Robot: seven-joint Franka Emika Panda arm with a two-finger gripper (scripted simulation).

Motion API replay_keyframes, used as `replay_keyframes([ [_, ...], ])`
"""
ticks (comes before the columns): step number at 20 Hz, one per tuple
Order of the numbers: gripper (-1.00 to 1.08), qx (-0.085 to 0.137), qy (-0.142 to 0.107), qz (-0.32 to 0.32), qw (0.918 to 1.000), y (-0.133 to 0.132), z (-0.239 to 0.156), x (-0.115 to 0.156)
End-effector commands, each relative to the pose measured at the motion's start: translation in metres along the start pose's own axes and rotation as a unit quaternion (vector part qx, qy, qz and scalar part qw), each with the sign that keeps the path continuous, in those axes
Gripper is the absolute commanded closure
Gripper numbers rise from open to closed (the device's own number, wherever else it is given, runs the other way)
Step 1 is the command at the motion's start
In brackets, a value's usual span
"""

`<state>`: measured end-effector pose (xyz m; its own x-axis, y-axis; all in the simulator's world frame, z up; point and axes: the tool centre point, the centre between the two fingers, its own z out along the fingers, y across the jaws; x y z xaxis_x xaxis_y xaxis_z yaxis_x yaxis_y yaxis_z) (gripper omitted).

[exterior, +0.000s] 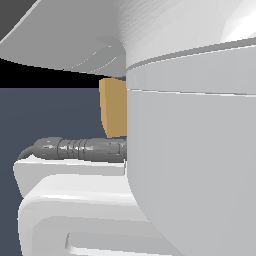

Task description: Insert the peg into the horizontal hole in a box.

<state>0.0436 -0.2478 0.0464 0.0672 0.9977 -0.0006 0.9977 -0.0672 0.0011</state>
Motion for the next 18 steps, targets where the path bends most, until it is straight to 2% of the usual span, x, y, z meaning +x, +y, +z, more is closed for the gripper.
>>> replay_keyframes([
  [1,-0.92,0.001,0.000,0.000,1.0000,-0.001,0.015,0.000],
  [9,-0.92,0.001,0.000,0.000,1.0000,0.000,0.028,0.000],
  [10,1.08,0.001,0.000,0.000,1.0000,0.000,0.028,0.000],
  [18,1.08,0.001,0.000,0.000,1.0000,0.000,0.028,0.000],
])
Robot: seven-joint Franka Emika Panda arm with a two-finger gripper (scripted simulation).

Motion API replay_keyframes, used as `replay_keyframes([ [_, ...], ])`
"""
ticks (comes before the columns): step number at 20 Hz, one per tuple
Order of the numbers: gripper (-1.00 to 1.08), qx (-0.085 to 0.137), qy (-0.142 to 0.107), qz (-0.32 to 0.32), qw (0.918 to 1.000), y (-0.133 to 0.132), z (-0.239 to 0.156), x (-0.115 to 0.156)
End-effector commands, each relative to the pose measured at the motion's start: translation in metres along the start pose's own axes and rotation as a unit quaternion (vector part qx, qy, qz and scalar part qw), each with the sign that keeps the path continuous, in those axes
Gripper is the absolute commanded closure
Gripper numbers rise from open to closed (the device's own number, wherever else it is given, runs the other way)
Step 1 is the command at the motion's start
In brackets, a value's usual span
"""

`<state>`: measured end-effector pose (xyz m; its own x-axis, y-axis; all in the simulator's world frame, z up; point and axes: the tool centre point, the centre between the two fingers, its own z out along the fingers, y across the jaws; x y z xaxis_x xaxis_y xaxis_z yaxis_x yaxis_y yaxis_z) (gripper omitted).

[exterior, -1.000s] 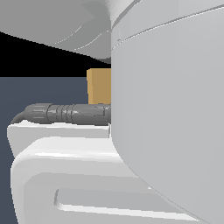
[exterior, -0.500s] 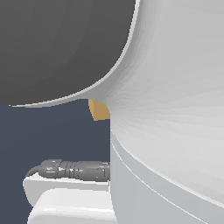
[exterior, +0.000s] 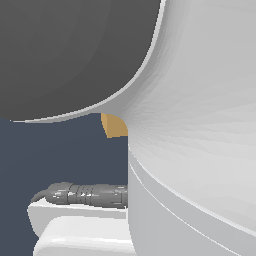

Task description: Insert the peg into the horizontal hole in a box.

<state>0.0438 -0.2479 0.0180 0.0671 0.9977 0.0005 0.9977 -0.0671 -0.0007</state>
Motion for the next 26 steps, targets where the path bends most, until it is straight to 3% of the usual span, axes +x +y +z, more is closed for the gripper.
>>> replay_keyframes([
  [1,1.08,0.000,0.000,0.000,1.0000,0.000,0.000,0.000],
  [6,1.08,0.000,0.000,-0.006,1.0000,0.002,-0.003,0.009],
  [11,1.08,0.000,0.000,-0.029,0.9996,0.009,-0.013,0.045],
  [15,1.08,0.000,-0.001,-0.060,0.9982,0.016,-0.028,0.095],
  [22,1.08,0.000,-0.001,-0.132,0.9913,0.021,-0.062,0.210],
  [26,1.08,0.000,-0.001,-0.160,0.9871,0.018,-0.076,0.256],
])
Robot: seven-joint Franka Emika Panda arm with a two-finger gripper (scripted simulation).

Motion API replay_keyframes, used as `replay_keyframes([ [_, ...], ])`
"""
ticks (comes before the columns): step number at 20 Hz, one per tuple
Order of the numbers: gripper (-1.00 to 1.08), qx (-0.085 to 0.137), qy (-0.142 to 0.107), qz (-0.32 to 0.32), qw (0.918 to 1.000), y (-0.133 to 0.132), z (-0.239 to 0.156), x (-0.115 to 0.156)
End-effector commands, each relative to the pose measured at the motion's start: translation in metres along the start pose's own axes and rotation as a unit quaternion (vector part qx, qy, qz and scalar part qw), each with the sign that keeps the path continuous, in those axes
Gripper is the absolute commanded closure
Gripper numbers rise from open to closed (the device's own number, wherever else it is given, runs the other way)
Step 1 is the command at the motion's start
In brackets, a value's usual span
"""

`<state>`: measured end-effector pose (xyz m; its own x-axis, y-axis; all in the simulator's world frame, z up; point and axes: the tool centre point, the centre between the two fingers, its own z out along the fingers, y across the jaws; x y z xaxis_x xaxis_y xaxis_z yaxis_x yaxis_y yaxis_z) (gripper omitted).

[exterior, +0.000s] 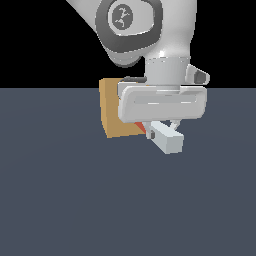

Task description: Insert the peg into the horizontal hole in a box.

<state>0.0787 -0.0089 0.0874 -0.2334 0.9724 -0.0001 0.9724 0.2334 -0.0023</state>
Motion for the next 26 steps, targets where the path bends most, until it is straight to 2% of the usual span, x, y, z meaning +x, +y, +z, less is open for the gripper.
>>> replay_keyframes([
  [1,1.08,-0.001,-0.001,-0.015,0.9999,0.006,-0.009,0.023],
  [6,1.08,-0.001,0.000,-0.031,0.9995,0.012,-0.017,0.049],
  [20,1.08,0.000,0.000,-0.032,0.9995,0.012,-0.017,0.051],
  [26,1.08,-0.001,0.000,-0.032,0.9995,0.010,-0.017,0.074],
])
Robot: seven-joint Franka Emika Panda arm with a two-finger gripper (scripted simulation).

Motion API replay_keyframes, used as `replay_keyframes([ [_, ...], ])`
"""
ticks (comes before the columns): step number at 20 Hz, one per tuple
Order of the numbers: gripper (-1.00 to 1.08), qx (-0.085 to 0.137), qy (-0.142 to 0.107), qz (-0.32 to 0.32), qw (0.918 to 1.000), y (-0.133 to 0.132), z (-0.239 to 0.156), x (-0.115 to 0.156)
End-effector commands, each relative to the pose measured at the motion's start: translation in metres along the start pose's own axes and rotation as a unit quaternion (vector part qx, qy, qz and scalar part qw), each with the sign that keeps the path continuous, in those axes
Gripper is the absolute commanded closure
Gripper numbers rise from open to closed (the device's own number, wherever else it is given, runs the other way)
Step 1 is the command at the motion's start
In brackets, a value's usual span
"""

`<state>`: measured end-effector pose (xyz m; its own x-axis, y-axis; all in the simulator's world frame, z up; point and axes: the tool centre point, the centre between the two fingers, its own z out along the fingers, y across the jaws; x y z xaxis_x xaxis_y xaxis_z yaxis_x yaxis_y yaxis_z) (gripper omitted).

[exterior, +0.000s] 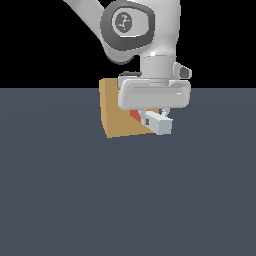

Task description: Insert the peg into the horizontal hole in a box.

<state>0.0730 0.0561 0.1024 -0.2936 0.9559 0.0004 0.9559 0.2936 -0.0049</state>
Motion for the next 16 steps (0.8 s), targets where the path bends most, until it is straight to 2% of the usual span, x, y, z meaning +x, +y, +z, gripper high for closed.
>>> replay_keyframes([
  [1,1.08,-0.002,0.000,-0.001,1.0000,0.001,-0.002,0.016],
  [9,1.08,-0.003,0.000,-0.001,1.0000,0.000,-0.003,0.086],
  [16,1.08,-0.003,0.000,-0.001,1.0000,0.002,-0.004,0.107],
])
